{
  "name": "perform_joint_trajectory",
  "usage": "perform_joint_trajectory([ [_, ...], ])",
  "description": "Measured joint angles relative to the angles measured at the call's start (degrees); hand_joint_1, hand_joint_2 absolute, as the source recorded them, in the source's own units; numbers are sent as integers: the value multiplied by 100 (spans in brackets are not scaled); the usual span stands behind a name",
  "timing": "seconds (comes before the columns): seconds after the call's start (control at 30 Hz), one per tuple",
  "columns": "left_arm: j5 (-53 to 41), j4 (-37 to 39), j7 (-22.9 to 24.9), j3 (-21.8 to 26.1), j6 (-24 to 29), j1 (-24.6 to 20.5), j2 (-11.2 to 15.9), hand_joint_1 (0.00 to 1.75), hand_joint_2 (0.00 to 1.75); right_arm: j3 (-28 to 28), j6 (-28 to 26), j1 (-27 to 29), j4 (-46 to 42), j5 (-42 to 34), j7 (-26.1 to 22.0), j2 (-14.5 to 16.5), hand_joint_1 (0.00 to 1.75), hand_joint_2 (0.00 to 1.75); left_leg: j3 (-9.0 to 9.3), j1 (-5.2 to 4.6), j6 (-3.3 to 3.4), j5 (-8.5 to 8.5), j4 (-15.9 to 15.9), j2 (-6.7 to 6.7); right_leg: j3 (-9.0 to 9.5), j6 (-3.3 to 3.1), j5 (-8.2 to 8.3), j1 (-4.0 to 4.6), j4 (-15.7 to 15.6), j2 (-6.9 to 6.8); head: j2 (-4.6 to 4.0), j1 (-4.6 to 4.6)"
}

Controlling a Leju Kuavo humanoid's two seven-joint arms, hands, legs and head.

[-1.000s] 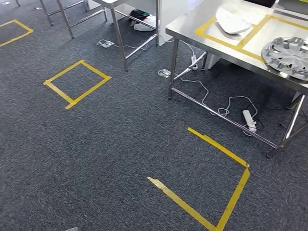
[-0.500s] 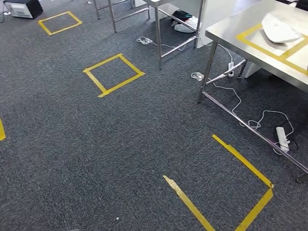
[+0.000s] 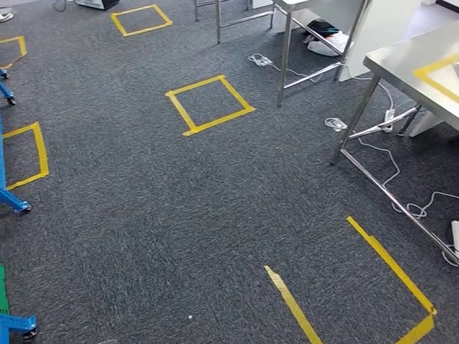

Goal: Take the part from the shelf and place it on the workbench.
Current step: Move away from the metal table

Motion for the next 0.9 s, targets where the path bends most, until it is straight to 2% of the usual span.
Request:
perform_joint_trajectory([
  [0.03,-3,0,-1,-1,-1,-6,-1,0,0,-7,-3,2,-4,-6,-4,0,0,0,-11,-8,-17,1,17,-78,172,-25,157,-11,-389,174,0,-1],
  [0.07,-15,0,-2,-2,-2,-15,-2,0,0,-16,-7,4,-8,-18,-8,1,0,0,-33,-7,-40,6,35,-151,299,-38,235,-20,-675,324,0,-2],
  [0.1,-38,0,-3,-5,-3,-20,-3,0,0,-26,-12,7,-13,-39,-14,1,0,0,-63,0,-73,14,49,-218,371,-46,246,-23,-829,437,0,-2],
  [0.13,-73,0,-2,-10,-6,-19,-2,0,0,-35,-15,9,-19,-68,-20,2,0,0,-95,12,-119,30,52,-288,399,-57,220,-19,-875,462,0,-4],
  [0.17,-116,0,4,-20,-10,-13,2,0,0,-46,-13,11,-31,-98,-21,6,0,0,-124,30,-162,53,47,-356,417,-72,227,-16,-895,394,0,-5],
  [0.2,-152,1,9,-36,-15,-2,7,0,0,-59,-5,12,-50,-130,-21,11,0,0,-148,36,-196,54,58,-331,439,-100,248,-17,-916,318,0,-7],
  [0.23,-177,1,14,-55,-33,3,14,0,0,-79,13,18,-73,-156,-15,16,0,0,-194,33,-226,1,135,-214,458,-134,269,-20,-941,229,0,-19],
  [0.27,-191,1,17,-74,-58,0,21,0,0,-104,32,30,-97,-174,-6,22,0,0,-285,24,-247,-122,326,-48,473,-165,284,-24,-968,127,0,-32],
  [0.3,-197,2,15,-91,-89,-9,27,0,0,-132,51,47,-121,-186,6,23,0,0,-421,23,-265,-303,632,142,486,-185,284,-15,-981,18,0,-43],
  [0.33,-206,2,14,-106,-121,-17,34,0,0,-156,68,68,-142,-192,17,24,0,0,-598,27,-287,-501,1020,263,492,-202,274,-4,-983,-94,0,-52],
  [0.37,-214,2,13,-121,-141,-20,43,0,0,-174,77,85,-161,-193,25,24,0,0,-760,39,-307,-648,1379,309,495,-210,264,6,-981,-203,0,-52],
  [0.4,-219,2,13,-134,-153,-15,51,0,0,-186,83,93,-180,-192,29,25,0,0,-854,50,-322,-705,1603,329,497,-212,255,10,-979,-302,0,-51],
  [0.43,-209,2,14,-144,-160,-5,61,0,0,-191,86,93,-193,-183,29,27,0,0,-843,60,-332,-651,1617,344,502,-210,245,12,-977,-392,0,-52],
  [0.47,-182,2,15,-148,-162,4,71,0,0,-194,80,89,-202,-161,28,30,0,0,-713,66,-335,-499,1396,374,516,-201,233,13,-977,-471,0,-54],
  [0.5,-148,2,16,-148,-162,11,80,0,0,-196,67,85,-206,-133,28,35,0,0,-501,67,-329,-303,1018,453,537,-187,218,13,-976,-544,0,-54],
  [0.53,-111,2,16,-146,-163,10,89,0,0,-196,49,83,-206,-99,27,40,0,0,-281,45,-310,-161,615,614,551,-162,195,26,-973,-610,0,-55],
  [0.57,-84,2,16,-146,-164,6,96,0,0,-195,26,82,-206,-71,27,43,0,0,-117,26,-276,-70,304,738,559,-130,170,42,-968,-668,0,-51],
  [0.6,-67,2,16,-145,-165,3,101,0,0,-193,3,80,-206,-50,27,44,0,0,-28,3,-237,-47,127,831,565,-96,145,57,-967,-722,0,-47],
  [0.63,-49,2,16,-145,-165,5,105,0,0,-192,-26,77,-205,-35,27,44,0,0,-11,-20,-197,-73,75,860,572,-63,125,69,-970,-774,0,-44],
  [0.7,1,2,16,-139,-163,25,110,0,0,-181,-115,61,-192,1,25,45,0,0,-21,-19,-118,-61,54,717,628,-3,86,54,-973,-851,0,-44],
  [0.73,33,2,16,-133,-161,33,113,0,0,-173,-169,50,-175,23,22,45,0,0,-18,-11,-80,-45,38,653,625,24,25,42,-917,-769,0,-37],
  [0.77,68,2,16,-124,-158,35,114,0,0,-164,-223,40,-149,48,18,46,0,0,-16,0,-46,-25,21,584,566,46,-91,31,-754,-625,0,-27],
  [0.83,122,2,15,-102,-154,30,111,0,0,-156,-300,30,-99,86,14,45,0,0,-21,7,-9,-7,12,450,214,61,-459,25,-30,-273,0,-7],
  [0.87,147,2,14,-91,-154,29,109,0,0,-156,-323,29,-81,103,15,45,0,0,-27,2,-4,-7,13,372,-15,58,-618,29,404,-191,0,-4],
  [0.9,169,2,8,-79,-154,30,107,0,0,-155,-338,28,-70,121,17,44,0,0,-27,-3,-1,-7,14,291,-205,51,-682,33,721,-158,0,-5],
])
